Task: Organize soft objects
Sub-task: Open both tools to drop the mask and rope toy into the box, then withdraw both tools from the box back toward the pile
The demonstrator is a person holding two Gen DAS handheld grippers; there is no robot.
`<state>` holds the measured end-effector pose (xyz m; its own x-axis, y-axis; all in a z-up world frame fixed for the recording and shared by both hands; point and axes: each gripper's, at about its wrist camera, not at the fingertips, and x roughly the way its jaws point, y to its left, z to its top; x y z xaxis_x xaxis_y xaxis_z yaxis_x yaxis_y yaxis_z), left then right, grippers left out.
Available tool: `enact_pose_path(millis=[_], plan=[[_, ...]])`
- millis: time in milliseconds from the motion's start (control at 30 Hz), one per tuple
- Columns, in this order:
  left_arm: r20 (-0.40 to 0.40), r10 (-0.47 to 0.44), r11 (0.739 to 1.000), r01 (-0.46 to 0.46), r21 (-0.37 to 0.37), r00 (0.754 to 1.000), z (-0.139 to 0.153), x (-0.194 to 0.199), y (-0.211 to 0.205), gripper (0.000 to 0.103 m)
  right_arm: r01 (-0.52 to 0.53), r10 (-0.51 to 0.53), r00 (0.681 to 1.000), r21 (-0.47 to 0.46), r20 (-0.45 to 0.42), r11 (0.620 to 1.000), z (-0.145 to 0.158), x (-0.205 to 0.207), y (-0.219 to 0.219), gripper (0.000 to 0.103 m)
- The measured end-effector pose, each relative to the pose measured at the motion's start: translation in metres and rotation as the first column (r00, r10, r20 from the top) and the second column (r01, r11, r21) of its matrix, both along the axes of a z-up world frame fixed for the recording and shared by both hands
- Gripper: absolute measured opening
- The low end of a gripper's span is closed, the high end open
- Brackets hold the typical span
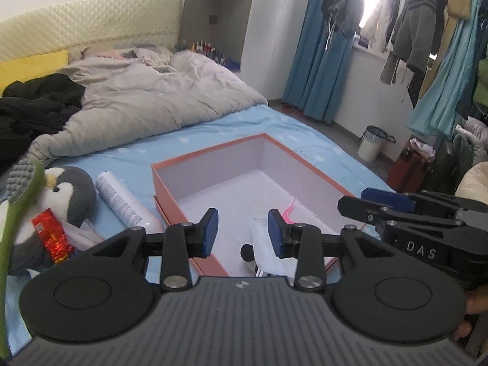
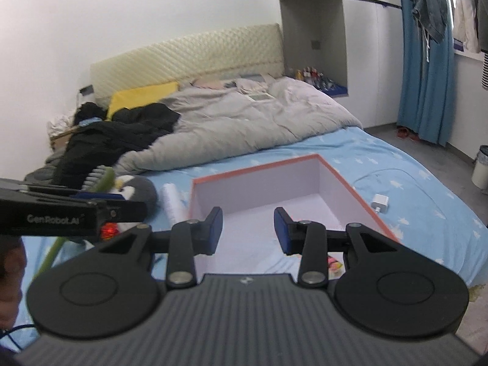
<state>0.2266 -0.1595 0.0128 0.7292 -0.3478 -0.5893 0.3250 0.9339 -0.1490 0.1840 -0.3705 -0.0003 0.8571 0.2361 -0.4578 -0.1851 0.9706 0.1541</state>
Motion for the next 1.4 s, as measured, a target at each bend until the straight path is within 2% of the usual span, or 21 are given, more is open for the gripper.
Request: enact_pose_path(millis=[300,633,800,967,1300,1400], plan=[[0.024,0.057,0.997,-0.056,-0.044,0.998,0.003,-0.056,0.039,0.041,-0.066,0.065,0.996,0.015,0.061,0.998,-0.001,-0.040,0.030,0.040],[0.026,0.136,0.989,-0.134,-0.053,0.990,-0.007,-0.104,0.081,0.041,-0.125,0.125,0.990,-0.007,0.062,0.992,-0.011,-0.068,0.068,0.040],[0.016,0.188,0.980,-0.186,-0.071,0.982,-0.015,-0.125,0.104,0.041,-0.147,0.146,0.988,0.011,0.057,0.989,-0.016,-0.080,0.083,0.040],[0.005,0.218,0.975,-0.217,-0.055,0.976,-0.025,-0.140,0.119,0.041,-0.179,0.179,0.983,0.003,0.048,0.984,-0.026,-0.093,0.098,0.040],[-0.052,0.314,0.946,-0.317,-0.064,0.948,-0.057,-0.179,0.151,0.042,-0.248,0.248,0.969,0.001,0.002,0.969,-0.047,-0.117,0.127,0.040],[-0.076,0.352,0.931,-0.358,-0.076,0.933,-0.066,-0.189,0.160,0.044,-0.257,0.257,0.966,0.002,-0.009,0.966,-0.051,-0.122,0.134,0.040]])
